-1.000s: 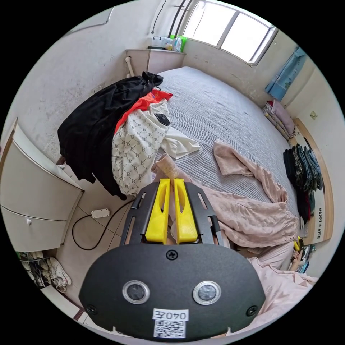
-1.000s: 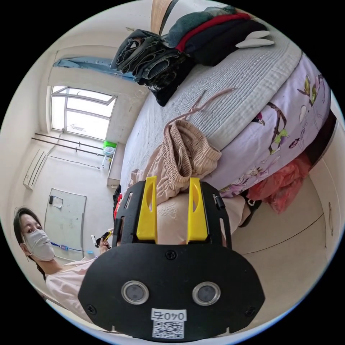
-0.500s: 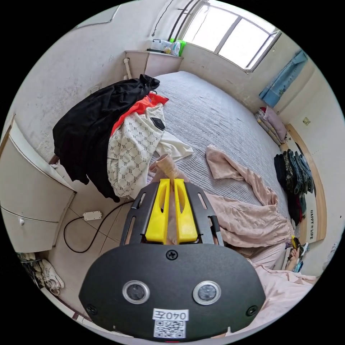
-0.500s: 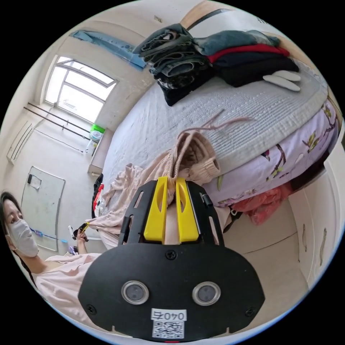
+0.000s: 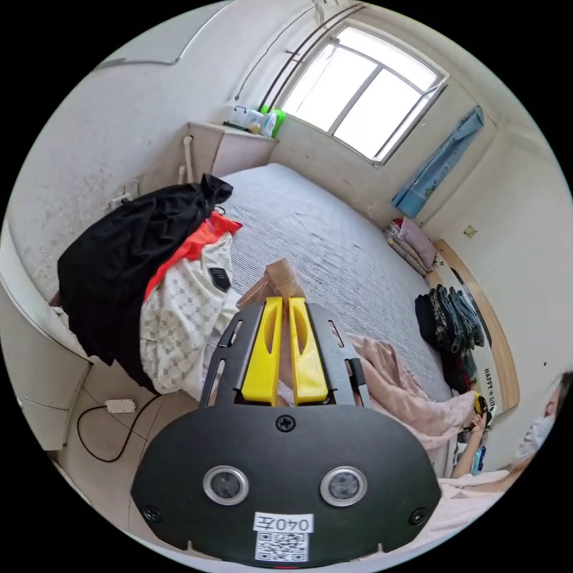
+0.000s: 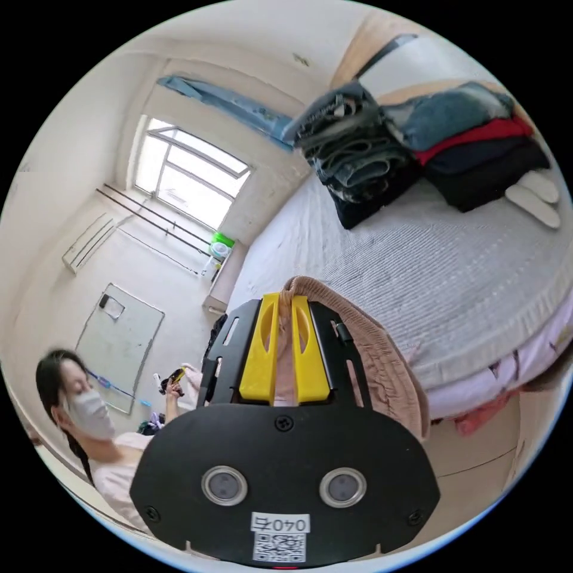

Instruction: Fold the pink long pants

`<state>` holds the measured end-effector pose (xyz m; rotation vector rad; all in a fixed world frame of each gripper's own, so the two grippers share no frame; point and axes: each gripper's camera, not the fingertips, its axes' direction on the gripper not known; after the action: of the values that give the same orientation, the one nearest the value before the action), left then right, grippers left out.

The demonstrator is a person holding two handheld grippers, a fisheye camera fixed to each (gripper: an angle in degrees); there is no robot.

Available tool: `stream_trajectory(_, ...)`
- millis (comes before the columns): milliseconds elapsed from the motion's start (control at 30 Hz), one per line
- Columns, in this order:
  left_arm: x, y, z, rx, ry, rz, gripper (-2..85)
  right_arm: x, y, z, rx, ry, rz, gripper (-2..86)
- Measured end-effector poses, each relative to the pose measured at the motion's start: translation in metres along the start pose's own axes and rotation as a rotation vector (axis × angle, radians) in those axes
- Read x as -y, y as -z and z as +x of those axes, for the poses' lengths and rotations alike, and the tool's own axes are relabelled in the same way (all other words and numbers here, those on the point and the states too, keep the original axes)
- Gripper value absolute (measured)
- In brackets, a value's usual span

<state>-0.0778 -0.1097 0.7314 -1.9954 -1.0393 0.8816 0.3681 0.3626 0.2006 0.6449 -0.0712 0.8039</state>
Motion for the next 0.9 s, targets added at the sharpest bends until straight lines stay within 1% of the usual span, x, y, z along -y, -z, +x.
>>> stream_trajectory(67, 0.042, -0.05, 0.026, 0.001, -0.006, -0.072, -0.9, 0.073, -0.07, 0.007, 0.06, -0.078, -0.085, 2.1)
stream_trajectory(100, 0.077, -0.072, 0.054, -0.046, -0.001, -0.091, -0.9, 0.095, -0.082, 0.001, 0.085, -0.09, -0.086, 2.1)
stream_trajectory(133, 0.095, -0.077, 0.072, -0.083, -0.007, -0.087, -0.9, 0.14, -0.1, -0.023, 0.129, -0.098, -0.072, 2.0)
stream_trajectory(167, 0.132, -0.071, 0.117, -0.093, -0.063, -0.027, -0.9, 0.185, -0.103, -0.067, 0.13, -0.055, -0.027, 2.0)
stream_trajectory(200, 0.165, -0.048, 0.169, 0.001, -0.164, 0.085, -0.9, 0.205, -0.098, -0.096, 0.106, -0.009, 0.005, 2.0)
stream_trajectory(233, 0.179, -0.033, 0.193, 0.053, -0.213, 0.148, -0.9, 0.239, -0.08, -0.158, 0.016, 0.109, 0.08, 2.2)
stream_trajectory(267, 0.203, 0.002, 0.23, 0.098, -0.264, 0.28, -0.9, 0.261, -0.057, -0.215, -0.087, 0.215, 0.173, 2.3)
stream_trajectory(300, 0.221, 0.036, 0.25, 0.074, -0.264, 0.384, -0.9, 0.268, -0.046, -0.236, -0.121, 0.252, 0.218, 2.4)
stream_trajectory(333, 0.227, 0.05, 0.255, 0.053, -0.256, 0.42, -0.9, 0.277, -0.026, -0.265, -0.143, 0.289, 0.292, 2.5)
stream_trajectory(367, 0.238, 0.071, 0.259, 0.01, -0.24, 0.46, -1.0, 0.28, -0.01, -0.279, -0.118, 0.302, 0.343, 2.6)
stream_trajectory(433, 0.246, 0.083, 0.256, 0.015, -0.24, 0.461, -1.0, 0.277, 0.009, -0.278, -0.076, 0.297, 0.386, 2.7)
stream_trajectory(533, 0.237, 0.062, 0.23, 0.053, -0.286, 0.386, -1.0, 0.254, 0.02, -0.238, -0.017, 0.281, 0.364, 2.9)
stream_trajectory(633, 0.21, 0.011, 0.171, -0.032, -0.295, 0.242, -1.0, 0.209, 0.023, -0.17, -0.027, 0.238, 0.307, 2.8)
stream_trajectory(700, 0.179, -0.042, 0.11, -0.114, -0.279, 0.071, -1.0, 0.172, 0.028, -0.122, -0.055, 0.199, 0.274, 2.8)
stream_trajectory(733, 0.17, -0.058, 0.095, -0.124, -0.278, 0.019, -1.0, 0.144, 0.031, -0.088, -0.078, 0.16, 0.246, 2.9)
stream_trajectory(767, 0.15, -0.09, 0.065, -0.13, -0.269, -0.093, -1.0, 0.117, 0.033, -0.053, -0.113, 0.109, 0.205, 2.9)
stream_trajectory(800, 0.129, -0.123, 0.036, -0.117, -0.247, -0.212, -1.0, 0.103, 0.033, -0.036, -0.134, 0.082, 0.187, 2.9)
stream_trajectory(833, 0.118, -0.139, 0.023, -0.101, -0.231, -0.268, -1.0, 0.077, 0.034, 0.001, -0.167, 0.017, 0.148, 2.7)
stream_trajectory(867, 0.097, -0.169, -0.003, -0.054, -0.196, -0.369, -1.0, 0.055, 0.034, 0.04, -0.179, -0.077, 0.101, 2.5)
stream_trajectory(900, 0.077, -0.195, -0.027, 0.008, -0.149, -0.445, -1.0, 0.046, 0.033, 0.059, -0.175, -0.127, 0.079, 2.5)
